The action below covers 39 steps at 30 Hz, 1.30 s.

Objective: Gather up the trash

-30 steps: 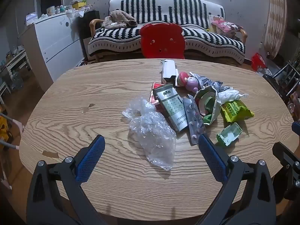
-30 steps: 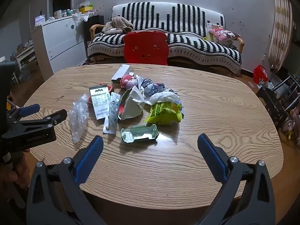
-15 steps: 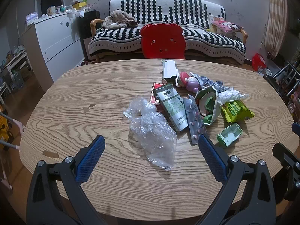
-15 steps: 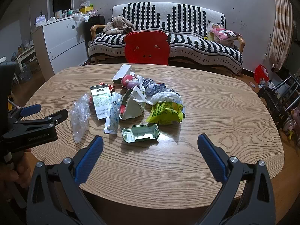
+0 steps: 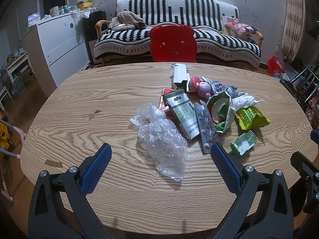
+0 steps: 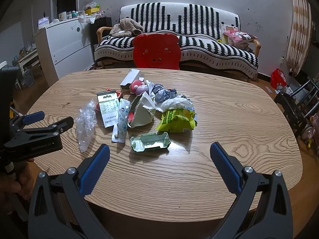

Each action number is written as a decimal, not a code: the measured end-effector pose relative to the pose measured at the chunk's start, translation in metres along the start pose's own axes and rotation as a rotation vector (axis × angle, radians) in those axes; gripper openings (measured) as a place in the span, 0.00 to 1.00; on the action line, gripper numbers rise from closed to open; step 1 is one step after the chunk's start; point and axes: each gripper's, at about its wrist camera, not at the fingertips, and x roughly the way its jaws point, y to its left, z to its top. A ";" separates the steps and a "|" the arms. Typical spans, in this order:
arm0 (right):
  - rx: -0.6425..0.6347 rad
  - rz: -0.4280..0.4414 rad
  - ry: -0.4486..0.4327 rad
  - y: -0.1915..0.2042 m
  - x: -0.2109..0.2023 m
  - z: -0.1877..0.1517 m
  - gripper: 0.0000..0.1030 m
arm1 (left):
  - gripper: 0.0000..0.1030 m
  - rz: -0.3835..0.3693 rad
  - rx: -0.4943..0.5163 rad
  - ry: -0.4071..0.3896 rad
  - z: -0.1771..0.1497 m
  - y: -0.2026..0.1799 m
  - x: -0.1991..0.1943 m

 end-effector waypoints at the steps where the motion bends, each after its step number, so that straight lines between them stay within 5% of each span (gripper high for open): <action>1: 0.000 0.000 0.000 0.000 0.000 0.000 0.95 | 0.94 0.000 0.000 0.000 0.000 0.000 0.000; 39: 0.016 0.031 0.014 0.007 0.004 0.002 0.95 | 0.94 -0.009 -0.006 0.024 -0.005 0.001 0.007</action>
